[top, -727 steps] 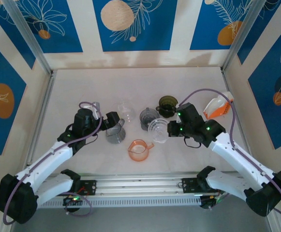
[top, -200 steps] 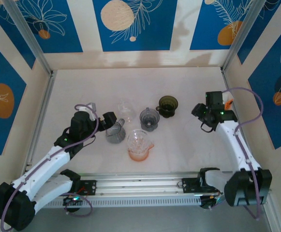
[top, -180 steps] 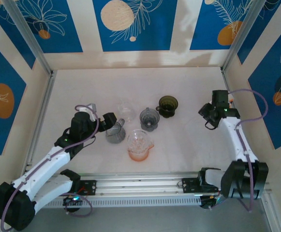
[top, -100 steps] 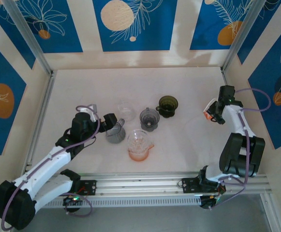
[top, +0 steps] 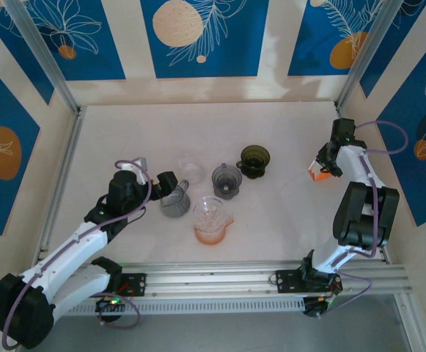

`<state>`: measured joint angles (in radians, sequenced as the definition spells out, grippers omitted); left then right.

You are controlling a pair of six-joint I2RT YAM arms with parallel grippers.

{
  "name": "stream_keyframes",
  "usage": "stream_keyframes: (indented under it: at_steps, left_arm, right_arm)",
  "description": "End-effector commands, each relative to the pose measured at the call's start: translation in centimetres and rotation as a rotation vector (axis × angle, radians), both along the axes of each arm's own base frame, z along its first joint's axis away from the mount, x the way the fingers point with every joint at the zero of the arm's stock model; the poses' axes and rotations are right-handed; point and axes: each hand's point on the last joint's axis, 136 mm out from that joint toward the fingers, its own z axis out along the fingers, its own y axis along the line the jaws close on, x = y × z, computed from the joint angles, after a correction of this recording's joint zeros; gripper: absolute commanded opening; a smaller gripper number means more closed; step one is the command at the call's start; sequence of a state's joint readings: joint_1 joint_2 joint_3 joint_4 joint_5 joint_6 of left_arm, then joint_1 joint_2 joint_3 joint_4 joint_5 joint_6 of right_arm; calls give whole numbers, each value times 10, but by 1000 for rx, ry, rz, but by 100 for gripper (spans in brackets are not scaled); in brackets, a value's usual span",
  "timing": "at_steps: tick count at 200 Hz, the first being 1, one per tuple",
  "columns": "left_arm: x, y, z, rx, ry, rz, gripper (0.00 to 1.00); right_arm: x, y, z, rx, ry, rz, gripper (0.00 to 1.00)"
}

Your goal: Place the coffee filter in the dripper

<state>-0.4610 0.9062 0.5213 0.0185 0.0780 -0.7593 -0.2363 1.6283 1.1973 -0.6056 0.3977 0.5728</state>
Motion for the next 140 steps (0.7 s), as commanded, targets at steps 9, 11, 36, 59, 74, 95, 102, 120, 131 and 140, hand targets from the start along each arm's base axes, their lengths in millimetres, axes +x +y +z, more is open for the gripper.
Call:
stream_keyframes:
  at_steps: [9,11,36,59,74,95,102,120,131,140]
  left_arm:
    - [-1,-2,-1,-5,-7,-18,100]
    - [-1,-2,-2,-4,-7,-18,100]
    - [-1,-2,-3,-2,-3,-16,100]
    - [0,0,-4,0,0,-9,100]
    - [0,0,-5,2,1,-6,100]
    - [0,2,-5,3,-1,3,100]
    - [0,3,-5,3,-1,3,100]
    - [0,2,-6,3,1,3,100]
    - [1,3,-6,3,1,3,100]
    - [1,3,-7,3,3,4,100]
  right_arm:
    - [3,-7,-2,-29,30,4,37]
    - [3,-7,-3,-28,32,4,37]
    - [6,-7,-6,-31,49,9,32]
    - [8,-6,-7,-47,54,25,26]
    - [7,-6,-9,-54,62,30,23]
    - [6,-6,-12,-55,75,31,19]
    - [6,-6,-12,-57,72,32,18]
    - [7,-3,-11,-60,68,46,14]
    - [8,0,-10,-67,70,60,12]
    - [9,2,-8,-72,67,73,11]
